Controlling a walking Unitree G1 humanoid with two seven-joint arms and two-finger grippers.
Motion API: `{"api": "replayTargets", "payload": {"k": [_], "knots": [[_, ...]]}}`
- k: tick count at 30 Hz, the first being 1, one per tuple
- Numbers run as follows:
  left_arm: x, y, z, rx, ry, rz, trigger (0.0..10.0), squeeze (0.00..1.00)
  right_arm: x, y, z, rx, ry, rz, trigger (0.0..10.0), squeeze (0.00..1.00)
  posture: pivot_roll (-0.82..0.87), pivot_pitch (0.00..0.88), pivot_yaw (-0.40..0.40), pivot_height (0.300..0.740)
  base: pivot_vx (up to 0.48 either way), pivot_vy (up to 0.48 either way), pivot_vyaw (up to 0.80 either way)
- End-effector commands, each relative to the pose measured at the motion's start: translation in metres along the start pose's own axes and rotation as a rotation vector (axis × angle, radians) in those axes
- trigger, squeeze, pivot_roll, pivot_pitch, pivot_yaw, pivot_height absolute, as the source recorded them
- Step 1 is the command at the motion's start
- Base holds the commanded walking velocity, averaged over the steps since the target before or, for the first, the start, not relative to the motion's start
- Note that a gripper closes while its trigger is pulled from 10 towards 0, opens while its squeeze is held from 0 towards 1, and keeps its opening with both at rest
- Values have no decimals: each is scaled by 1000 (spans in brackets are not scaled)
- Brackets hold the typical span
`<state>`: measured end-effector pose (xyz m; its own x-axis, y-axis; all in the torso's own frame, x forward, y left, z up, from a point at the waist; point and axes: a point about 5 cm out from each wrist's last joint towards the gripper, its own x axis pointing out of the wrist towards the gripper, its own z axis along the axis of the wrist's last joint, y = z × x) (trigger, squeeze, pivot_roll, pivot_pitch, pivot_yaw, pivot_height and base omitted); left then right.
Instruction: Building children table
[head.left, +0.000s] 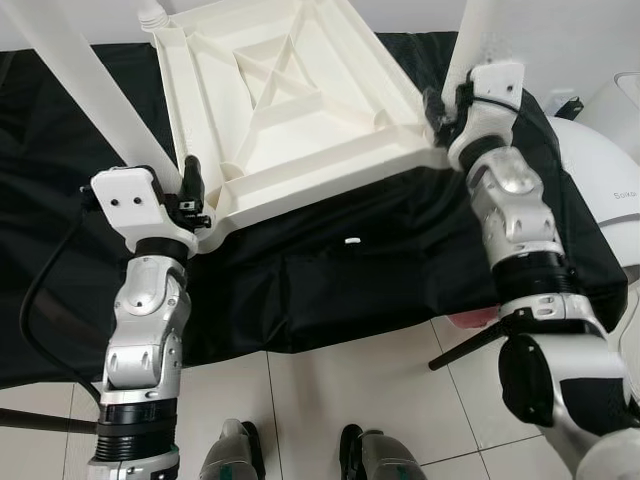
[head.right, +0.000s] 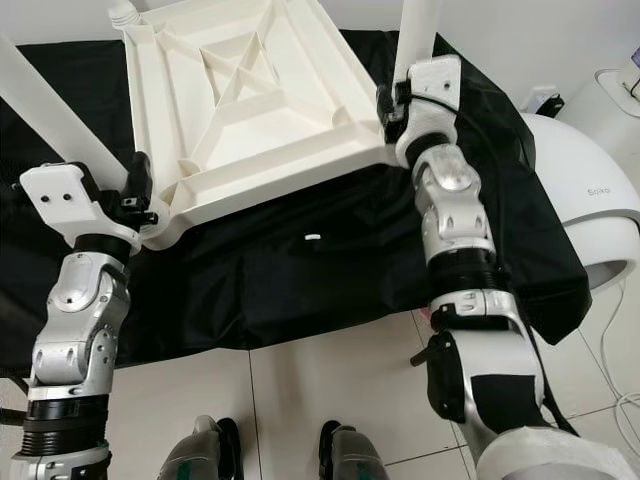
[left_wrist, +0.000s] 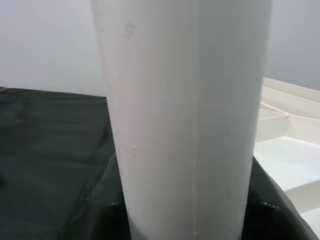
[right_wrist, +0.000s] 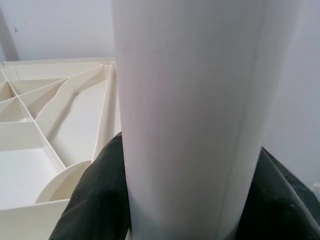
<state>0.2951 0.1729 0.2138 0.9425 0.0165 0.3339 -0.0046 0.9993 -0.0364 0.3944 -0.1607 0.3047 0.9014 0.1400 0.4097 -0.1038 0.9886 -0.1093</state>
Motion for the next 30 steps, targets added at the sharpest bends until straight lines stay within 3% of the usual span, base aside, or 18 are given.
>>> {"api": "replayTargets", "payload": {"k": [1,13,30], "knots": [[-21,2,-59,105,287,-23,10000,0,13,-10,104,71,-413,-42,10000,0,-77,160,-45,740,0,0,0],[-28,-3,-67,102,307,-39,10000,0,20,-10,127,58,-467,-29,10000,0,-74,155,-45,740,0,0,0],[-27,-2,-68,97,297,-33,10000,0,22,-14,130,48,-469,-32,10000,0,-79,162,-43,740,0,0,0]]}}
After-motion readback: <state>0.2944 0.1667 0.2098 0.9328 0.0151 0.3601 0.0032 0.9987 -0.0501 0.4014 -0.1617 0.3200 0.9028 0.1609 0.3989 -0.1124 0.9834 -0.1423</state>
